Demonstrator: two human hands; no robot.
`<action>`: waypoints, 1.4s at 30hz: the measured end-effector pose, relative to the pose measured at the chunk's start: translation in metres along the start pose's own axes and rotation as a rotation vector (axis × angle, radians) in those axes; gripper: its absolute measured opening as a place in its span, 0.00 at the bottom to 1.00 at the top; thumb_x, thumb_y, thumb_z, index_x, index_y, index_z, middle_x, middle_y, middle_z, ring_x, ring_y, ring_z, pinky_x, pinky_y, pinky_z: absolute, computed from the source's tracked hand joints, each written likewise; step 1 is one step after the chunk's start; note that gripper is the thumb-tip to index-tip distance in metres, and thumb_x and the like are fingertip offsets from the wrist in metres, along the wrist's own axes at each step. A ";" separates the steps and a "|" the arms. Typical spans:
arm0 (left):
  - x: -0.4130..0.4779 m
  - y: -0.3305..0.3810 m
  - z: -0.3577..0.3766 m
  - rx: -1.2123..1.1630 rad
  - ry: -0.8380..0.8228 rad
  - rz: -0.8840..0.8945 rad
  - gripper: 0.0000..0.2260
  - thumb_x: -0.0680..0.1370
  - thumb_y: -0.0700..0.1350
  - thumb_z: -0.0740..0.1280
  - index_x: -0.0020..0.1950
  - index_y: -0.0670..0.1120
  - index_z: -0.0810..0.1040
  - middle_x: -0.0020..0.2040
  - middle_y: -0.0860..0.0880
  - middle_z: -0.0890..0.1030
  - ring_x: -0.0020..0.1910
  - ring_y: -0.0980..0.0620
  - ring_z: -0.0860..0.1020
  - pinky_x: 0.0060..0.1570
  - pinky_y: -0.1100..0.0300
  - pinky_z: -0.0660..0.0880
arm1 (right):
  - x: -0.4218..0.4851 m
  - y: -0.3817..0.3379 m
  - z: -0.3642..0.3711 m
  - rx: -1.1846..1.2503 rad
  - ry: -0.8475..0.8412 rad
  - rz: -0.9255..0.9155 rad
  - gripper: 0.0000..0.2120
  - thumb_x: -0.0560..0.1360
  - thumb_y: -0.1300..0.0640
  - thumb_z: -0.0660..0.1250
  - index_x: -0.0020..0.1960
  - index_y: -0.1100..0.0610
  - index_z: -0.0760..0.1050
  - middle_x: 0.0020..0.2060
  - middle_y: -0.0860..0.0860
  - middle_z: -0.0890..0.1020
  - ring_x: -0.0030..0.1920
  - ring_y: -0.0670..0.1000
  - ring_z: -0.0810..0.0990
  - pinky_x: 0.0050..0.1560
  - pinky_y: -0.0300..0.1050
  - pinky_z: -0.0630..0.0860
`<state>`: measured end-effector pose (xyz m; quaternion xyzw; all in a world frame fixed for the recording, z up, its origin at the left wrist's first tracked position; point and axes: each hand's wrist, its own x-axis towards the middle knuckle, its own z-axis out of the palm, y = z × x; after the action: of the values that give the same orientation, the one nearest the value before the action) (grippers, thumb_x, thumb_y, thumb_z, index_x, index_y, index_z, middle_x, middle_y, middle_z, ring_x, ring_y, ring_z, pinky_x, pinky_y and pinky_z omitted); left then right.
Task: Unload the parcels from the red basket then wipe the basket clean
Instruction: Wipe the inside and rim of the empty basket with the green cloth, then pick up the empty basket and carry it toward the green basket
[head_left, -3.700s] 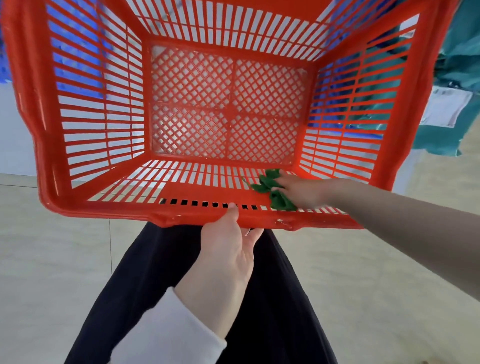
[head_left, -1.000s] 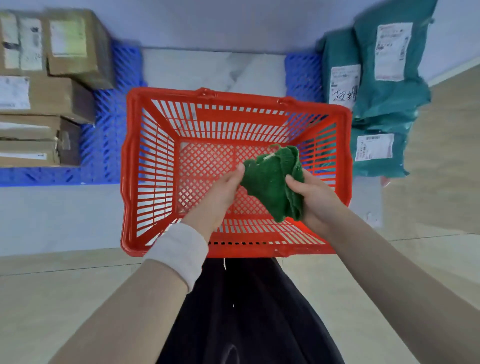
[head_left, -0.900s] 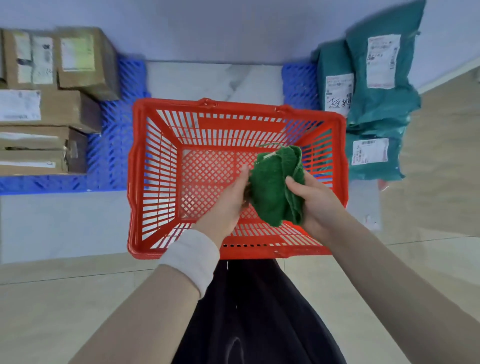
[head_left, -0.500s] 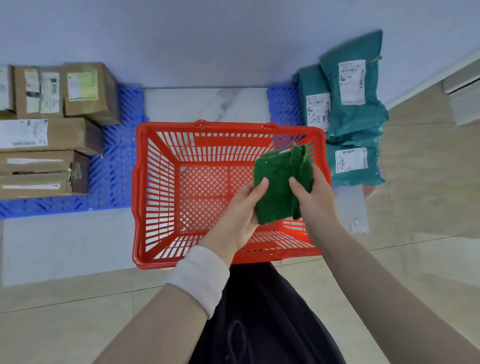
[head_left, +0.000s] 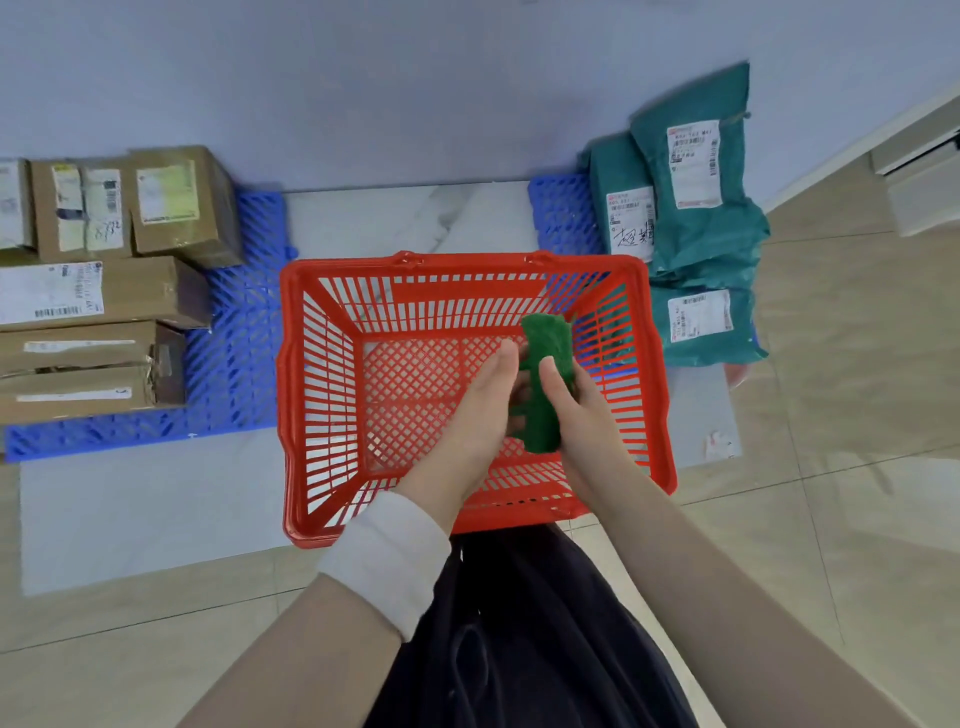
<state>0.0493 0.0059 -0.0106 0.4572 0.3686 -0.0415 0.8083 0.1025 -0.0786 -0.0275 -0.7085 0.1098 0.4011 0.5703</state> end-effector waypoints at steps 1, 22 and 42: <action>0.000 0.001 0.001 0.037 -0.020 0.003 0.19 0.80 0.56 0.47 0.61 0.50 0.72 0.59 0.45 0.79 0.56 0.48 0.78 0.57 0.52 0.76 | 0.002 0.002 0.000 0.054 0.000 0.008 0.28 0.70 0.43 0.68 0.66 0.56 0.70 0.58 0.57 0.79 0.56 0.56 0.80 0.58 0.58 0.76; 0.035 -0.038 -0.188 0.670 0.996 -0.091 0.23 0.81 0.51 0.52 0.69 0.36 0.63 0.68 0.33 0.68 0.68 0.37 0.66 0.67 0.48 0.61 | 0.098 0.010 -0.155 -0.413 0.623 -0.058 0.20 0.77 0.53 0.60 0.67 0.56 0.63 0.59 0.56 0.76 0.59 0.58 0.76 0.62 0.58 0.72; 0.020 -0.063 -0.172 0.315 1.127 -0.072 0.26 0.79 0.58 0.53 0.56 0.36 0.75 0.56 0.36 0.78 0.55 0.39 0.77 0.52 0.52 0.71 | 0.122 0.034 -0.150 -0.177 0.341 0.096 0.28 0.73 0.37 0.62 0.63 0.57 0.71 0.51 0.52 0.81 0.48 0.53 0.82 0.52 0.51 0.79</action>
<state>-0.0578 0.1069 -0.1213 0.5106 0.7462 0.1263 0.4081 0.2282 -0.1874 -0.1327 -0.8076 0.2026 0.3101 0.4590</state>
